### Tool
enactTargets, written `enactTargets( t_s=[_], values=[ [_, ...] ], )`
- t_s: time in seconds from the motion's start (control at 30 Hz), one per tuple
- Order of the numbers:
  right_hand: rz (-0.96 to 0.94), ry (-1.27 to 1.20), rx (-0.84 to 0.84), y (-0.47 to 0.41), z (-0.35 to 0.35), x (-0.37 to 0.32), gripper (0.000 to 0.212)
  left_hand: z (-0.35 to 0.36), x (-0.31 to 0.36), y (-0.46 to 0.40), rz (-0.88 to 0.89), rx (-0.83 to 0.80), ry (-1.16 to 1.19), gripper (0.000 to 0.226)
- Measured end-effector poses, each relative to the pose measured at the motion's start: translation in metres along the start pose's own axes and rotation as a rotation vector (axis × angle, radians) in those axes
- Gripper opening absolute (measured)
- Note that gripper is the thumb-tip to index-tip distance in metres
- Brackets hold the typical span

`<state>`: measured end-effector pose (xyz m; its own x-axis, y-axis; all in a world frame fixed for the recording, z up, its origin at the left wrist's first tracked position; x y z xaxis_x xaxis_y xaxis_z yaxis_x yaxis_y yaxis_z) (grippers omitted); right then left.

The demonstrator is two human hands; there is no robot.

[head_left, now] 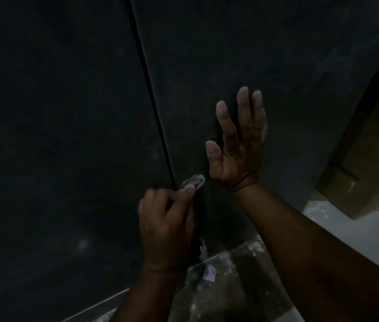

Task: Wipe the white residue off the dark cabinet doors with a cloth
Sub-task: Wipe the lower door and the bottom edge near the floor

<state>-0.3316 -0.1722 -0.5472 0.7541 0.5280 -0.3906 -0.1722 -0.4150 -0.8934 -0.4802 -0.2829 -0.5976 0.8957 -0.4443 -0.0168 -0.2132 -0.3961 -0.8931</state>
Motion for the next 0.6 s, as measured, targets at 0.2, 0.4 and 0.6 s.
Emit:
enactTargets(
  t_s=[0.2, 0.4, 0.6],
  values=[
    [-0.023, -0.016, -0.023, 0.010, 0.002, 0.011, 0.062, 0.002, 0.005, -0.003, -0.023, 0.108, -0.026, 0.021],
    [-0.016, -0.012, -0.016, 0.014, 0.003, 0.015, 0.062, 0.004, 0.006, -0.027, 0.005, 0.129, -0.073, 0.008],
    [0.031, -0.010, -0.041, 0.026, 0.006, 0.023, 0.062, 0.020, 0.012, 0.013, 0.049, -0.137, -0.096, 0.016]
  ],
)
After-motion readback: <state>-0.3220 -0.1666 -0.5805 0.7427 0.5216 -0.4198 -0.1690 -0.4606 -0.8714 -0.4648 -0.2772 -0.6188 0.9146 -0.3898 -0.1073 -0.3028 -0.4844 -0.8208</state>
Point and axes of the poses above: each hand's wrist, its own y-axis away from the middle knuckle, its own z-axis out of the palm, x = y × z, the point moved 10 cm from there along -y, towards the middle knuckle, and after that the axes turned 15 degrees about z, right-handed, at the moved point
